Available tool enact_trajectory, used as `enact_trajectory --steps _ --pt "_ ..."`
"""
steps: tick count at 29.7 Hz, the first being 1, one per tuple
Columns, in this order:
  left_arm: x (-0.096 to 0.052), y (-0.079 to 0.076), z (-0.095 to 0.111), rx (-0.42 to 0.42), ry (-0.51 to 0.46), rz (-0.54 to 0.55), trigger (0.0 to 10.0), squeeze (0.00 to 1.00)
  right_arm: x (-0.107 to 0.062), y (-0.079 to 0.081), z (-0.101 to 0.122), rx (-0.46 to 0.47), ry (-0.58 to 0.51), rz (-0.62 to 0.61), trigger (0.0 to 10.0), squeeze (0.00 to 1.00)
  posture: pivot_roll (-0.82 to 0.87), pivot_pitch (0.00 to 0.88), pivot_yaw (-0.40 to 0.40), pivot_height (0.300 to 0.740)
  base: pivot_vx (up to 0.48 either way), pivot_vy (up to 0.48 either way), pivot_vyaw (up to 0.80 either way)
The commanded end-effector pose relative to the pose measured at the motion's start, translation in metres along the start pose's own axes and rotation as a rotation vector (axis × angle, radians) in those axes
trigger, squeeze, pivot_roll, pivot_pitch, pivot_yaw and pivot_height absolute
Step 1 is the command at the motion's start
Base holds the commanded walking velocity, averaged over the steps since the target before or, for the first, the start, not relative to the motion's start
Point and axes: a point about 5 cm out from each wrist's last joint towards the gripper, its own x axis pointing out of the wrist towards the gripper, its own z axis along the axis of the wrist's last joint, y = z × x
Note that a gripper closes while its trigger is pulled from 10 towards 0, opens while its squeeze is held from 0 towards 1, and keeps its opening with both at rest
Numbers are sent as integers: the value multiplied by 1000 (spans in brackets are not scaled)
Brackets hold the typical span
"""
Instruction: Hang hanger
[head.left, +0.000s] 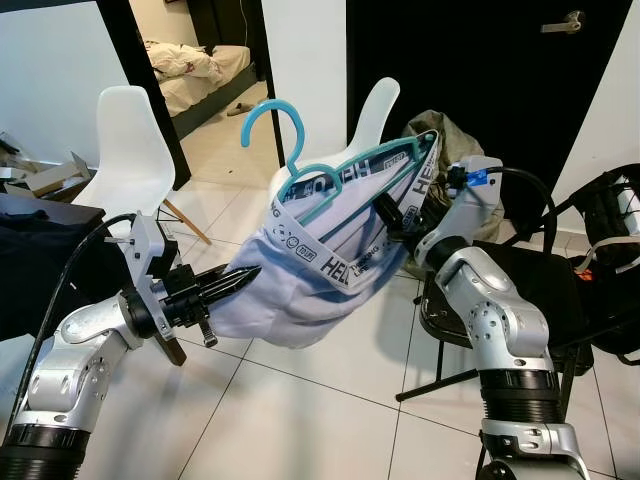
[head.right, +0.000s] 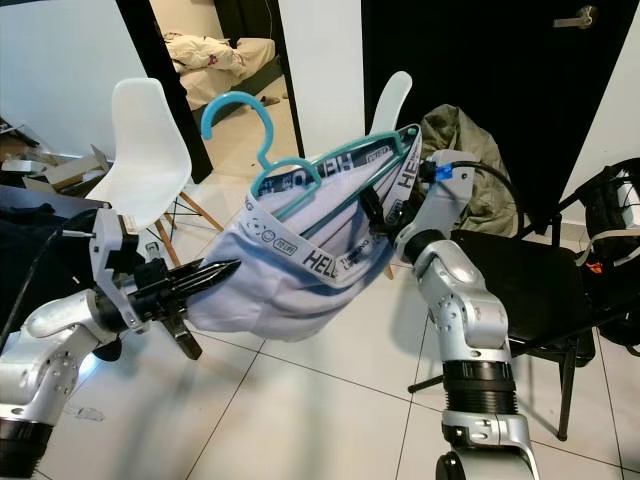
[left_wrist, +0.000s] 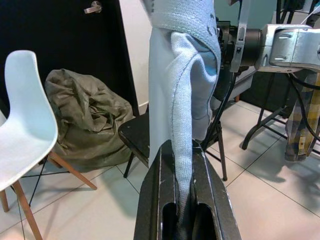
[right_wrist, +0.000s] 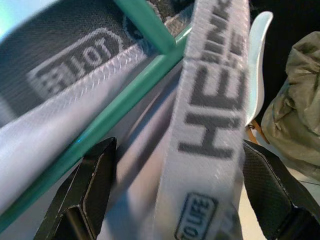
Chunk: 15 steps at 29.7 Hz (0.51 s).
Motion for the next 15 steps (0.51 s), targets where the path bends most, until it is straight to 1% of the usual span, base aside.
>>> enact_trajectory --steps 1,6,7,15 --pt "-2 -1 -1 -10 3 3 10000 0 2 1 1 1 -5 -2 10000 0 -32 30 77 740 0 0 0" --pt "-3 0 -1 -10 7 9 10000 0 2 1 2 4 -16 -8 10000 0 -32 30 77 740 0 0 0" --pt "-4 0 -1 -6 10 15 10000 0 2 0 3 0 -21 -8 0 0 -32 30 77 740 0 0 0" --pt "-5 4 0 8 11 46 10000 0 1 -1 4 -15 -23 -11 0 0 -36 29 76 740 0 0 0"
